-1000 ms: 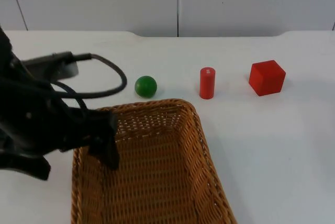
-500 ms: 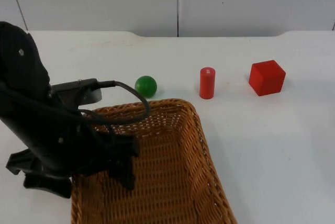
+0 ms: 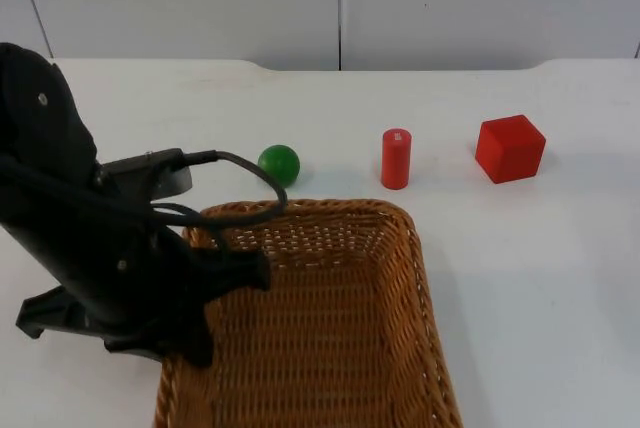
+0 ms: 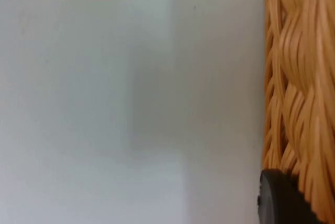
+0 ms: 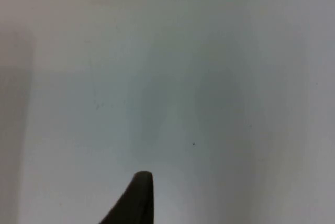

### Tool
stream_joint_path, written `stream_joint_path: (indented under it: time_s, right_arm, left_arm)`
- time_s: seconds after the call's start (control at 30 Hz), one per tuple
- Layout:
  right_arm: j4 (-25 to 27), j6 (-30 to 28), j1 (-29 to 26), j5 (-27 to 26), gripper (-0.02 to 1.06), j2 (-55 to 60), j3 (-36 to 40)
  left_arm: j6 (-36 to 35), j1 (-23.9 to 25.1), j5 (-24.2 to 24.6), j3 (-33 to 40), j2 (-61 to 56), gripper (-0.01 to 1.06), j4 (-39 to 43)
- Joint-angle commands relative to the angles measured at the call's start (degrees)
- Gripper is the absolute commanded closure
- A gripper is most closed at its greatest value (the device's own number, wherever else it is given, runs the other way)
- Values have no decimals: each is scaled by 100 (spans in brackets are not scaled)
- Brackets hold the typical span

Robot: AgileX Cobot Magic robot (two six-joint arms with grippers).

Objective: Pick up the basket with the left hand and place the object to the left of the red cylinder into the basket with the right hand.

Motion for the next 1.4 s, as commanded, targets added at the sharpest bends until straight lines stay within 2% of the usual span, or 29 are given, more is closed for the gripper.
stream_joint_path:
  time_s: [0.0, 0.2, 0.3, 0.33, 0.5, 0.53, 0.67, 0.7, 0.83, 1.07, 1.13, 1.27, 1.37]
  right_arm:
    - [17, -3, -28, -10, -1, 6, -26]
    - [1, -3, -28, -9, -1, 6, -26]
    - [1, -3, -28, -9, -1, 6, -26]
    - [1, -3, -28, -9, -1, 6, -26]
    - [11, -3, -28, -9, -1, 6, -26]
    - [11, -3, -28, -9, -1, 6, -26]
    - [11, -3, -28, -9, -1, 6, -26]
    - [11, -3, -28, -9, -1, 6, -26]
    - [11, -3, -28, -31, -1, 6, -26]
    - [64, -3, -28, -18, -1, 6, -26]
    - [278, -64, -17, 7, -1, 6, -26]
    - [805, -555, 41, 94, -1, 99, -179]
    - [1102, -651, 386, 178, -1, 414, -623]
  left_arm:
    - [50, -26, 195, 2, -33, 105, 66]
    - [416, 254, 679, 2, -368, 105, 145]
    - [1081, 948, 1390, 2, -795, 105, 145]
    - [1081, 948, 1390, 2, -795, 105, 145]
    - [1895, 2083, 2389, 2, -1403, 105, 156]
    - [1895, 2083, 2389, 2, -1403, 105, 156]
    - [2320, 2851, 2844, 2, -1798, 105, 194]
    - [2320, 2851, 2844, 2, -1798, 105, 194]
    - [2547, 3357, 2980, 62, -1983, 105, 33]
    - [2682, 3382, 3004, 62, -1983, 105, -21]
    - [2692, 3382, 3004, 62, -1983, 105, -21]
    - [2692, 3382, 3004, 62, -1983, 105, -21]
    - [2692, 3382, 3004, 62, -1983, 105, -21]
